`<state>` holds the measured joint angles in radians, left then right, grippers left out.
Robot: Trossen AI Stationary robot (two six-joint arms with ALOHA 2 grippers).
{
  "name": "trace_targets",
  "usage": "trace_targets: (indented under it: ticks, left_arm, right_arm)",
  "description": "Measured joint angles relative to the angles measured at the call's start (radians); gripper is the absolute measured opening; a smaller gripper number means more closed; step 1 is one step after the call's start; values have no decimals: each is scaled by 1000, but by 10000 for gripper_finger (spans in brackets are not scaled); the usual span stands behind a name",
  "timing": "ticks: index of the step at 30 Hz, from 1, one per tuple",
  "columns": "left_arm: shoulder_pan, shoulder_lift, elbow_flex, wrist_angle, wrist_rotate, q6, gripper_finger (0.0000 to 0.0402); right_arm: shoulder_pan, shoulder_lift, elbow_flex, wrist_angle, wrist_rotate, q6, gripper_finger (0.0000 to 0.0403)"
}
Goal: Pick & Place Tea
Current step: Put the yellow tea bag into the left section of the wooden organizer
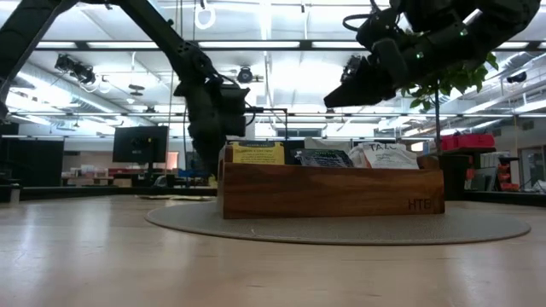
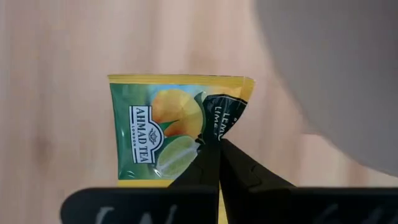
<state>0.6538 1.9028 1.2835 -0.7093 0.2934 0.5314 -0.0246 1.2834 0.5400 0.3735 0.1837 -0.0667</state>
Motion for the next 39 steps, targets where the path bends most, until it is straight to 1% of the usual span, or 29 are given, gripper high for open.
trace_targets:
  ticks: [4, 6, 9, 12, 16, 21, 25, 28, 33, 39]
  left_arm:
    - [-29, -40, 0, -26, 83, -23, 1]
    - [-40, -62, 0, -33, 148, -49, 1]
    - [-64, -104, 0, -38, 241, -76, 1]
    - [-100, -141, 1, -31, 299, -110, 1]
    - [-161, -176, 1, -15, 383, -153, 1]
    - [-249, -182, 1, 4, 396, -162, 1]
    - [-308, -183, 1, 17, 398, -174, 1]
    - [-340, -183, 1, 42, 412, -187, 1]
    - [-377, -183, 2, 85, 417, -200, 1]
    - [-410, -183, 2, 149, 418, -214, 1]
  right_arm:
    - [0, 35, 0, 13, 0, -131, 143]
    - [0, 60, 0, 38, 0, -196, 143]
    - [0, 90, 1, 75, -10, -235, 143]
    - [-2, 115, 1, 134, -31, -258, 143]
    - [-2, 129, 6, 194, -41, -330, 143]
    - [-2, 130, 42, 192, -60, -382, 143]
    - [-2, 129, 57, 188, -166, -427, 143]
    - [3, 129, 57, 181, -217, -473, 144]
    - [17, 129, 57, 179, -227, -505, 156]
    - [31, 129, 57, 194, -227, -522, 187]
